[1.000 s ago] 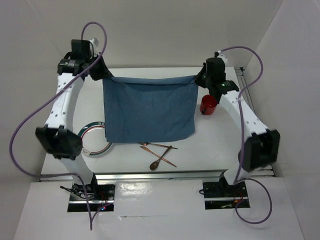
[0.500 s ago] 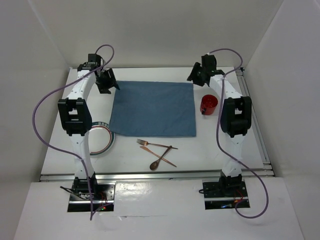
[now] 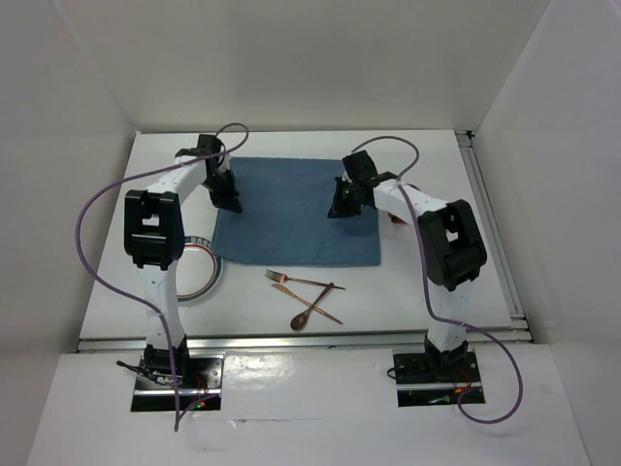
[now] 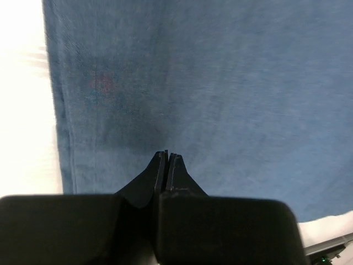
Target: Set the dinner table for one person
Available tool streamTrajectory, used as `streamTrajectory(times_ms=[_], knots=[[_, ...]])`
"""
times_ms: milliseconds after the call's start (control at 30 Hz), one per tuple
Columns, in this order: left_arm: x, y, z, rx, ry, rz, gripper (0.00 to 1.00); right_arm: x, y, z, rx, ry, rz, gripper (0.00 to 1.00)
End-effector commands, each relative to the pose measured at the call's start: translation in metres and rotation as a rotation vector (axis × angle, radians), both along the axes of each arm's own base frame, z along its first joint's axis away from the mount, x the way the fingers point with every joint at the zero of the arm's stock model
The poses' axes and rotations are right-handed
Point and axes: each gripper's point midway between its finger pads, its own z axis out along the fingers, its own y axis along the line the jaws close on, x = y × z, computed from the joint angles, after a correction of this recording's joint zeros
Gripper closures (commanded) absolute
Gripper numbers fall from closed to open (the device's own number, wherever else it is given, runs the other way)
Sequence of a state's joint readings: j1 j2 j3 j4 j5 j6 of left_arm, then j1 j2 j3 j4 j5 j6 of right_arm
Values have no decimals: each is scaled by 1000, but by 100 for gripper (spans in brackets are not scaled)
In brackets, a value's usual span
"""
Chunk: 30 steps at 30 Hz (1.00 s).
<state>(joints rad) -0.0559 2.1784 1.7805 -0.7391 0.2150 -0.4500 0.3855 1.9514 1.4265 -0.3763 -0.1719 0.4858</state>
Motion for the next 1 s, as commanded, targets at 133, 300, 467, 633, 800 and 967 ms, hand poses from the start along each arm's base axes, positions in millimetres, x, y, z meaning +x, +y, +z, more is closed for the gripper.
streamTrajectory(times_ms=[133, 300, 467, 633, 800, 967], knots=[[-9, -18, -25, 47, 33, -39, 100, -15, -17, -41, -114, 71, -88, 100], [-31, -30, -47, 78, 104, -73, 100, -20, -51, -61, -210, 99, -167, 100], [-42, -39, -57, 90, 119, -100, 100, -30, -80, -74, -281, 131, -223, 100], [-41, -32, -56, 131, 127, -78, 100, -33, -81, -67, -259, 114, -204, 100], [-39, -18, -20, 203, 93, -16, 99, -28, -60, -51, -237, 75, -154, 100], [-34, -10, 55, 222, -32, 46, 76, -20, -24, 13, -139, -98, -74, 95]])
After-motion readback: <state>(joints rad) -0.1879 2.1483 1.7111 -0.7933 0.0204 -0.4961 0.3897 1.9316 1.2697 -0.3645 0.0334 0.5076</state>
